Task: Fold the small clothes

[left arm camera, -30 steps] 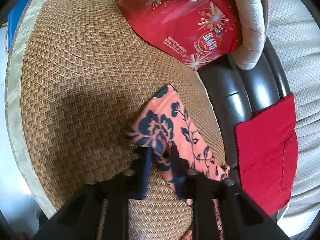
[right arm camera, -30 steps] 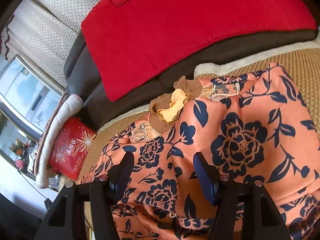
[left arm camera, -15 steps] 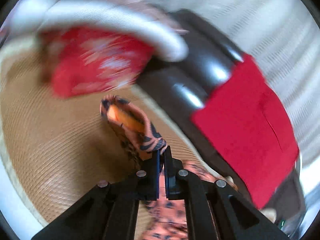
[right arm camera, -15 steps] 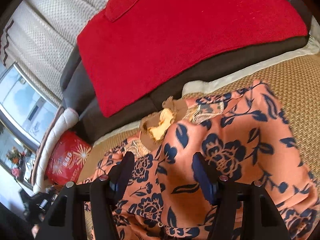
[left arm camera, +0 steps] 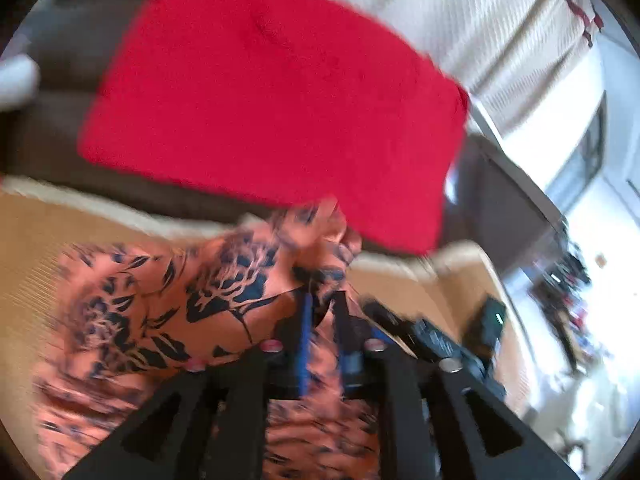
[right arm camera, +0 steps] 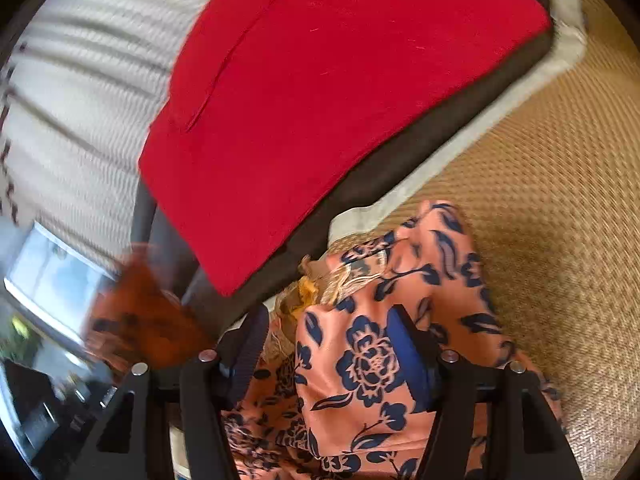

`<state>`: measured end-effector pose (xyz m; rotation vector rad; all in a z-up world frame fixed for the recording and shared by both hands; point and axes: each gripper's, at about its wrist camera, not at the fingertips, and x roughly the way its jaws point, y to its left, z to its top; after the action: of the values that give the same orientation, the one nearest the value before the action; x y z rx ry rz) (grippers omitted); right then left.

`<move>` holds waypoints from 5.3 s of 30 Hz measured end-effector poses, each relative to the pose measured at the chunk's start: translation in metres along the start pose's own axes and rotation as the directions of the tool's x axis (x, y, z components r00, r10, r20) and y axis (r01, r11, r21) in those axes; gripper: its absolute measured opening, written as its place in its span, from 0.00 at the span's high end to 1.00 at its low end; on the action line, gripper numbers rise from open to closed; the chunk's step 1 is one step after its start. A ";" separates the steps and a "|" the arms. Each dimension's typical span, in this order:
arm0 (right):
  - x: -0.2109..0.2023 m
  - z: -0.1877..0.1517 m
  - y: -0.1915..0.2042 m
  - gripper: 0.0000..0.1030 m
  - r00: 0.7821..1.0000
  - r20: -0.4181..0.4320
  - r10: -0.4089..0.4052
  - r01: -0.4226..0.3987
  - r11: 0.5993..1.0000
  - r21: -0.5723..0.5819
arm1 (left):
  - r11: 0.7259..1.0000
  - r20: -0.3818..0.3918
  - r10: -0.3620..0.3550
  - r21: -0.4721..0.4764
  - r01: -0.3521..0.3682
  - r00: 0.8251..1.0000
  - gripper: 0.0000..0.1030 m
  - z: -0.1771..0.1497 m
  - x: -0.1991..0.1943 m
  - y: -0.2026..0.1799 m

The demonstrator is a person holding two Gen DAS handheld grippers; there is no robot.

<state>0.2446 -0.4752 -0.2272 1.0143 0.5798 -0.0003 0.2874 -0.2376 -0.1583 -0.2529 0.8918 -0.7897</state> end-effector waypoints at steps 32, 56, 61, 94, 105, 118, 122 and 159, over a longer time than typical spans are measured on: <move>-0.012 -0.055 0.101 0.95 0.970 0.192 -0.149 0.223 0.857 -0.465 | 0.877 0.100 0.474 -0.145 -0.459 0.875 0.40 -0.049 -0.035 0.174; 0.084 -0.038 0.017 0.77 0.984 -0.173 -0.030 0.006 0.990 -0.138 | 0.898 -0.134 0.429 -0.047 -0.438 0.893 0.31 -0.057 0.029 0.181; 0.072 -0.063 0.072 0.96 0.983 -0.103 -0.152 0.104 0.922 -0.373 | 0.894 -0.057 0.424 -0.130 -0.428 0.904 0.31 -0.045 -0.008 0.192; 0.071 -0.065 0.052 0.92 0.939 -0.247 -0.238 0.140 0.924 -0.355 | 0.821 -0.090 0.568 0.127 -0.556 0.818 0.27 -0.058 0.043 0.149; 0.076 -0.032 0.039 0.91 0.972 -0.155 -0.174 0.134 0.961 -0.241 | 0.844 -0.042 0.533 0.098 -0.528 0.845 0.25 -0.049 0.036 0.155; 0.076 -0.045 0.056 0.90 0.972 -0.187 -0.145 0.098 0.966 -0.238 | 0.853 -0.043 0.521 0.021 -0.521 0.852 0.19 -0.033 0.024 0.161; 0.074 -0.078 0.083 0.90 0.950 -0.282 -0.137 0.025 0.930 -0.365 | 0.853 -0.034 0.520 0.061 -0.518 0.853 0.19 -0.041 0.013 0.148; 0.047 -0.056 0.049 0.86 0.924 -0.247 -0.293 0.202 0.920 -0.335 | 0.788 -0.140 0.615 0.080 -0.610 0.776 0.09 -0.044 0.024 0.167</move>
<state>0.2716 -0.3916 -0.2311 0.6358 0.9495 0.0128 0.3473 -0.1334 -0.2842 0.1387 1.0338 -0.2071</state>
